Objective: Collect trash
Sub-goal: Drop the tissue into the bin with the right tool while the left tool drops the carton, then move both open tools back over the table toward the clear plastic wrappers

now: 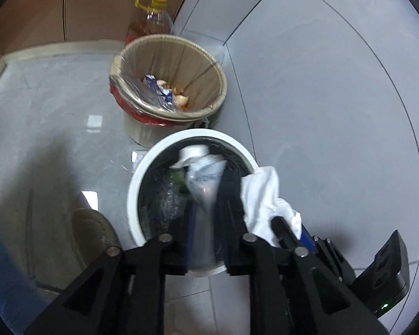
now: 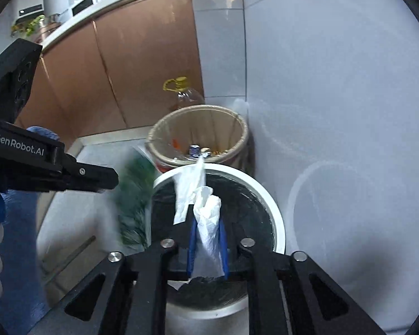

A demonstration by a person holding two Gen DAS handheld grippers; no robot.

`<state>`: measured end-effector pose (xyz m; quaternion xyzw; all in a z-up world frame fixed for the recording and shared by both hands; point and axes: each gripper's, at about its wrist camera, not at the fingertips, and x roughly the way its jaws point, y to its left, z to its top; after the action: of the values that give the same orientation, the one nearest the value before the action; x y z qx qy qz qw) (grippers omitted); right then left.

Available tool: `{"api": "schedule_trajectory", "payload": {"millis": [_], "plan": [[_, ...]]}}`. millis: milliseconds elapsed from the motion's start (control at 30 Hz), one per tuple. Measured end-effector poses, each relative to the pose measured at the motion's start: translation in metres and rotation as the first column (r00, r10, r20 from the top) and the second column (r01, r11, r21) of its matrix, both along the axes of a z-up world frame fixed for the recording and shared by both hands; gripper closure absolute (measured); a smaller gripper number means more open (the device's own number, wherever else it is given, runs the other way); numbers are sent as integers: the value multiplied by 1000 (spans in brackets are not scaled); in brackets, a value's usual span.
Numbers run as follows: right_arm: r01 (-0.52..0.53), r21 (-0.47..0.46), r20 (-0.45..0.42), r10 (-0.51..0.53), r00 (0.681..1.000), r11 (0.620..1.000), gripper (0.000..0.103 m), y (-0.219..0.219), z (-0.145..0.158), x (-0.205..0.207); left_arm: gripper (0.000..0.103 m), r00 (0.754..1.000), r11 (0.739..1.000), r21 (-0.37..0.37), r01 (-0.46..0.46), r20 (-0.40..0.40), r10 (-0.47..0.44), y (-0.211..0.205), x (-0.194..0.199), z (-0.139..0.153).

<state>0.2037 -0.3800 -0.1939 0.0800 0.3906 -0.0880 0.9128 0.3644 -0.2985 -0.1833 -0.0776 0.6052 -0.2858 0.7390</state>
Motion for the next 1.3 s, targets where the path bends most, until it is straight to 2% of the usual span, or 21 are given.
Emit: {"api": "schedule_trajectory", "payload": {"millis": [100,233,300,333,533,700,833,900,967,1167,1300], "plan": [[7,-7,-14,-7,1000,1000,75,0,-3,7,68,999,999,-37,-12,-33,11,1,8,-9],[13,-21,-18,-13,1000,1000,68,7,1,8,68,1000,997,-64,-30,-6,30,10,7,2],[19,-41,-17,-20,1000,999,56,10,4,7,68,999,996,-84,-43,22,45,19,1,17],[22,-48,-15,-23,1000,999,53,12,7,6,68,998,995,-90,-47,37,51,23,-3,24],[43,-48,40,-42,998,998,47,21,36,-12,68,980,990,-113,-90,168,109,61,-38,76],[11,-29,140,-7,990,1000,35,45,81,-38,68,935,984,-126,-128,315,162,103,-88,127],[-43,-29,247,49,968,999,21,70,126,-64,68,872,975,-141,-169,440,215,148,-134,166],[-72,-29,293,77,953,997,11,83,147,-77,68,847,971,-147,-188,475,237,169,-153,181],[-105,-25,337,107,935,994,5,95,167,-91,68,825,970,-141,-200,510,244,193,-173,195],[-238,-3,444,215,870,971,0,133,218,-128,68,768,960,-123,-250,579,274,265,-232,222],[-320,11,497,272,824,947,0,155,241,-146,68,747,947,-126,-296,588,312,310,-259,234]]}}
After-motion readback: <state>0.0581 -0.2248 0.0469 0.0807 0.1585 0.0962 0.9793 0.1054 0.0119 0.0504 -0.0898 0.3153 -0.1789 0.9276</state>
